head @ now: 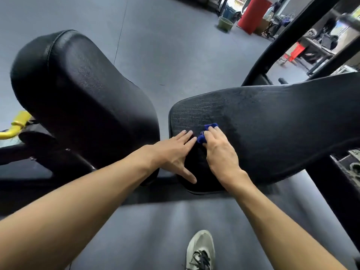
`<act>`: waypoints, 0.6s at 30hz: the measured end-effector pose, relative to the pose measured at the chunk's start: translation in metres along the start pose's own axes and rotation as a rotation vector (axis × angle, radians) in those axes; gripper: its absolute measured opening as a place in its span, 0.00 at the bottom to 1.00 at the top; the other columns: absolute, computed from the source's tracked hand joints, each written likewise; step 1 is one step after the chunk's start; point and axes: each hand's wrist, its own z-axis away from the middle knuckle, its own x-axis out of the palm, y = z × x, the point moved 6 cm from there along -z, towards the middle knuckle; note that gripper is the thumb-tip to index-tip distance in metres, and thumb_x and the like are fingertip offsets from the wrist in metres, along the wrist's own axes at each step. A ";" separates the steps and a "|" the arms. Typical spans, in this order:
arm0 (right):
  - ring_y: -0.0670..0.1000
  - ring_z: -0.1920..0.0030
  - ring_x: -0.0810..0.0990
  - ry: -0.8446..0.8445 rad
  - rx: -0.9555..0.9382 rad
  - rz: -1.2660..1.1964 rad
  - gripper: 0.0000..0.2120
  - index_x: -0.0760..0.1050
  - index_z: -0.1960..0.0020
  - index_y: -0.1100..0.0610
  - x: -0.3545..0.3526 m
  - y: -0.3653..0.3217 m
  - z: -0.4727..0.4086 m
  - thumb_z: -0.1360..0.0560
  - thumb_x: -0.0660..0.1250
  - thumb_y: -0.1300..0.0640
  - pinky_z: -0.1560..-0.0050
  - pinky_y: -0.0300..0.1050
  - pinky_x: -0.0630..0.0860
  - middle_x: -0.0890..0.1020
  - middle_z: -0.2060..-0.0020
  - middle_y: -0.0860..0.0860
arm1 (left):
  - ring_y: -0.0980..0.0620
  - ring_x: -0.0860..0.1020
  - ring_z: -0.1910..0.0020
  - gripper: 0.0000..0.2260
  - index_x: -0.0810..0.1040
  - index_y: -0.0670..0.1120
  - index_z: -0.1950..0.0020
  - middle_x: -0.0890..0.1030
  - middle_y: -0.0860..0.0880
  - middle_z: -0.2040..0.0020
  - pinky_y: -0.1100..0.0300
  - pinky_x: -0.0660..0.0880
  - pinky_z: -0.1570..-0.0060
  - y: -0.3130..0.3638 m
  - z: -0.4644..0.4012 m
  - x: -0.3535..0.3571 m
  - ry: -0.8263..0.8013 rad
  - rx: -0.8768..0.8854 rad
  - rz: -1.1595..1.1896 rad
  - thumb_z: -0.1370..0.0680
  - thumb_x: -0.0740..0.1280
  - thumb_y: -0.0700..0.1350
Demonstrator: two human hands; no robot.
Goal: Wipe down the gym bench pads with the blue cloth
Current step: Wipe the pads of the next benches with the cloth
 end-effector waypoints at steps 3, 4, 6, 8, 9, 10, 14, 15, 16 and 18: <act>0.56 0.25 0.68 0.045 -0.014 -0.004 0.06 0.76 0.45 0.58 -0.013 -0.003 0.059 0.22 0.68 0.63 0.29 0.47 0.70 0.78 0.36 0.55 | 0.46 0.36 0.18 0.64 0.40 0.45 0.17 0.38 0.46 0.17 0.48 0.45 0.19 0.005 -0.001 0.002 0.003 0.038 0.013 0.35 0.72 0.75; 0.56 0.25 0.68 0.051 -0.014 -0.005 0.08 0.76 0.44 0.58 -0.017 -0.004 0.077 0.23 0.69 0.64 0.29 0.47 0.70 0.77 0.35 0.55 | 0.46 0.36 0.18 0.64 0.41 0.45 0.17 0.38 0.46 0.17 0.48 0.46 0.19 0.004 -0.002 0.002 0.004 0.036 0.022 0.36 0.72 0.76; 0.56 0.24 0.67 0.053 -0.013 0.011 0.14 0.76 0.38 0.60 -0.023 -0.004 0.105 0.23 0.70 0.64 0.28 0.47 0.69 0.76 0.31 0.56 | 0.46 0.39 0.18 0.64 0.44 0.45 0.16 0.41 0.46 0.16 0.48 0.48 0.19 0.002 -0.004 0.001 0.014 0.024 0.045 0.37 0.72 0.76; 0.56 0.24 0.67 0.047 -0.015 0.032 0.19 0.75 0.34 0.61 -0.025 -0.003 0.119 0.24 0.71 0.64 0.28 0.47 0.69 0.75 0.30 0.56 | 0.44 0.47 0.18 0.59 0.54 0.42 0.18 0.50 0.45 0.17 0.47 0.55 0.20 0.004 -0.009 -0.004 0.054 0.010 0.027 0.36 0.70 0.77; 0.56 0.24 0.67 0.049 -0.022 0.032 0.18 0.75 0.35 0.61 -0.025 -0.002 0.119 0.24 0.71 0.64 0.28 0.47 0.69 0.75 0.29 0.56 | 0.42 0.53 0.21 0.52 0.60 0.41 0.22 0.56 0.44 0.20 0.46 0.60 0.23 0.005 -0.013 -0.007 0.083 0.007 0.014 0.33 0.70 0.75; 0.56 0.24 0.67 0.056 -0.031 0.027 0.16 0.76 0.37 0.60 -0.024 -0.001 0.116 0.24 0.70 0.64 0.28 0.48 0.69 0.75 0.30 0.56 | 0.40 0.58 0.24 0.42 0.65 0.41 0.26 0.61 0.43 0.24 0.46 0.63 0.25 0.006 -0.017 -0.011 0.111 -0.001 0.018 0.28 0.68 0.70; 0.56 0.24 0.67 0.055 -0.045 0.005 0.06 0.76 0.47 0.57 -0.016 0.007 0.078 0.22 0.69 0.64 0.27 0.51 0.69 0.76 0.32 0.55 | 0.40 0.62 0.29 0.21 0.67 0.42 0.28 0.66 0.43 0.29 0.49 0.60 0.27 0.004 -0.038 -0.027 0.293 -0.089 0.142 0.18 0.58 0.49; 0.56 0.25 0.68 0.052 -0.045 0.015 0.06 0.76 0.46 0.57 -0.013 0.011 0.066 0.23 0.69 0.64 0.27 0.52 0.68 0.77 0.32 0.55 | 0.41 0.62 0.29 0.21 0.66 0.43 0.26 0.66 0.43 0.28 0.50 0.60 0.26 0.003 -0.043 -0.029 0.370 -0.122 0.172 0.17 0.57 0.49; 0.57 0.25 0.68 0.049 -0.043 0.030 0.08 0.77 0.45 0.59 -0.011 0.015 0.054 0.23 0.69 0.64 0.27 0.53 0.68 0.77 0.33 0.56 | 0.42 0.63 0.28 0.21 0.66 0.44 0.24 0.67 0.44 0.27 0.50 0.59 0.26 0.001 -0.049 -0.028 0.448 -0.155 0.212 0.16 0.56 0.50; 0.59 0.26 0.70 0.039 -0.016 0.055 0.14 0.78 0.39 0.62 -0.008 0.023 0.028 0.25 0.71 0.64 0.26 0.55 0.68 0.77 0.32 0.58 | 0.43 0.64 0.28 0.23 0.68 0.46 0.24 0.69 0.46 0.26 0.51 0.59 0.25 0.000 -0.063 -0.018 0.580 -0.227 0.279 0.15 0.52 0.54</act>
